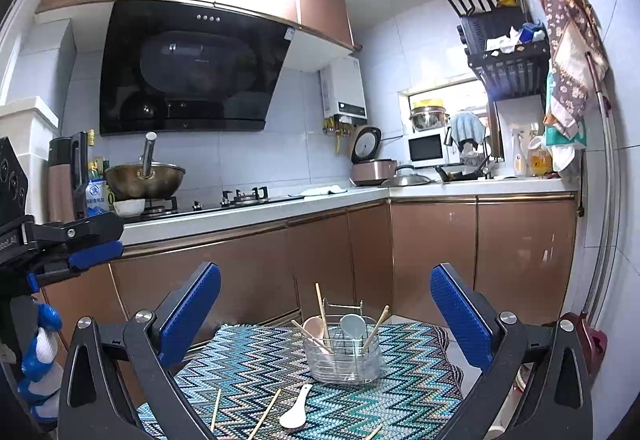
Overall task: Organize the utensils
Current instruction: 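Withdraw both open tools from the holder back over the cloth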
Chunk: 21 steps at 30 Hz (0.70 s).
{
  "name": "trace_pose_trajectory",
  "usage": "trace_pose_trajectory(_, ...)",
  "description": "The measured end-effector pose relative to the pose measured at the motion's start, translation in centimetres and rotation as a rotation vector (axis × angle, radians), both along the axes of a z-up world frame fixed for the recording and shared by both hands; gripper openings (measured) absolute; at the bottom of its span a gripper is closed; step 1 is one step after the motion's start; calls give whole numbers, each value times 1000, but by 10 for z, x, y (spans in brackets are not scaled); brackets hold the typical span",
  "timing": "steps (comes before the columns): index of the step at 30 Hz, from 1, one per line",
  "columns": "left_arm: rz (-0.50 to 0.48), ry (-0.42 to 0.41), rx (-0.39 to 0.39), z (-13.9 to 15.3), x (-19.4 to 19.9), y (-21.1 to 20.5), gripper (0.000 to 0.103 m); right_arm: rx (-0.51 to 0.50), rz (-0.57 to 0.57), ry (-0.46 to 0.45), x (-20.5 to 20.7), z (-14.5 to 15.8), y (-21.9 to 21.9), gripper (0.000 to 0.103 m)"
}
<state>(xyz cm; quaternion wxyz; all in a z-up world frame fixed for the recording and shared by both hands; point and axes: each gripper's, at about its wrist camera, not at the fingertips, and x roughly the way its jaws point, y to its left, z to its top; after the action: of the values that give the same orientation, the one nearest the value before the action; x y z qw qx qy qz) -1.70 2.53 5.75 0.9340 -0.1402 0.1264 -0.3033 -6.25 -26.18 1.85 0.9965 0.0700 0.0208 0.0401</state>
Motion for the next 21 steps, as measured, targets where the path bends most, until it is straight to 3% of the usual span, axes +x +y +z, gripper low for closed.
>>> trace_pose_trajectory(10, 40, 35, -88, -21, -36, 28, 83, 10, -3, 7, -23, -19, 11, 103)
trace_pose_trajectory(21, 96, -11, -126, -31, -71, 49, 83, -19, 7, 14, -34, -29, 24, 103)
